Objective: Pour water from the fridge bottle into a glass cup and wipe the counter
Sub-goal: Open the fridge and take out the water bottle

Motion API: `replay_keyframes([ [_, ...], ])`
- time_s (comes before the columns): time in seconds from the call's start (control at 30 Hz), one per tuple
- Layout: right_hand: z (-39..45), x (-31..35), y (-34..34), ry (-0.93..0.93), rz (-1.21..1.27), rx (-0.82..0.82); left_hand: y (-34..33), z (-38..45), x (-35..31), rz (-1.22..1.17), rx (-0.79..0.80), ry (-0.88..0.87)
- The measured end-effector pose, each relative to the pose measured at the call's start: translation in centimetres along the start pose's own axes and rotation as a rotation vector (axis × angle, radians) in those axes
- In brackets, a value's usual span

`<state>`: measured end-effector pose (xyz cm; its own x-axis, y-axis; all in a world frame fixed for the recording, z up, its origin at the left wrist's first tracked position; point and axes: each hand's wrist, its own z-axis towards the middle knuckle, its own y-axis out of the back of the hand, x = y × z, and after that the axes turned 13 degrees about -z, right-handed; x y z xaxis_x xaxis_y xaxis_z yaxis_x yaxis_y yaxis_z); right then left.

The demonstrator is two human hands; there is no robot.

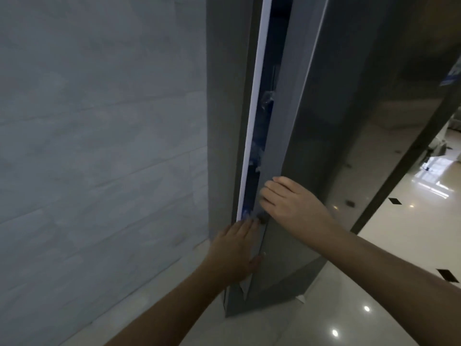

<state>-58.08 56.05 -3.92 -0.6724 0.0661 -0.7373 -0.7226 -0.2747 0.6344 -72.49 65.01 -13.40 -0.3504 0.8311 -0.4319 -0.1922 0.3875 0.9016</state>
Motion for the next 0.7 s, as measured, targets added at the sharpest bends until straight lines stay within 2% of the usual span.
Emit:
replay_keyframes([
  [0.23,-4.6,0.6,1.6,-0.037,0.012,-0.007,-5.1,-0.6,-2.2,-0.153,0.084,0.028],
  [0.43,-9.8,0.8,3.0,-0.068,-0.039,-0.042,-7.2,-2.0,-3.6,-0.278,0.104,-0.044],
  [0.7,-17.0,0.5,4.0,-0.149,0.086,-0.009,-9.0,-4.3,-9.1,-0.342,0.128,-0.110],
])
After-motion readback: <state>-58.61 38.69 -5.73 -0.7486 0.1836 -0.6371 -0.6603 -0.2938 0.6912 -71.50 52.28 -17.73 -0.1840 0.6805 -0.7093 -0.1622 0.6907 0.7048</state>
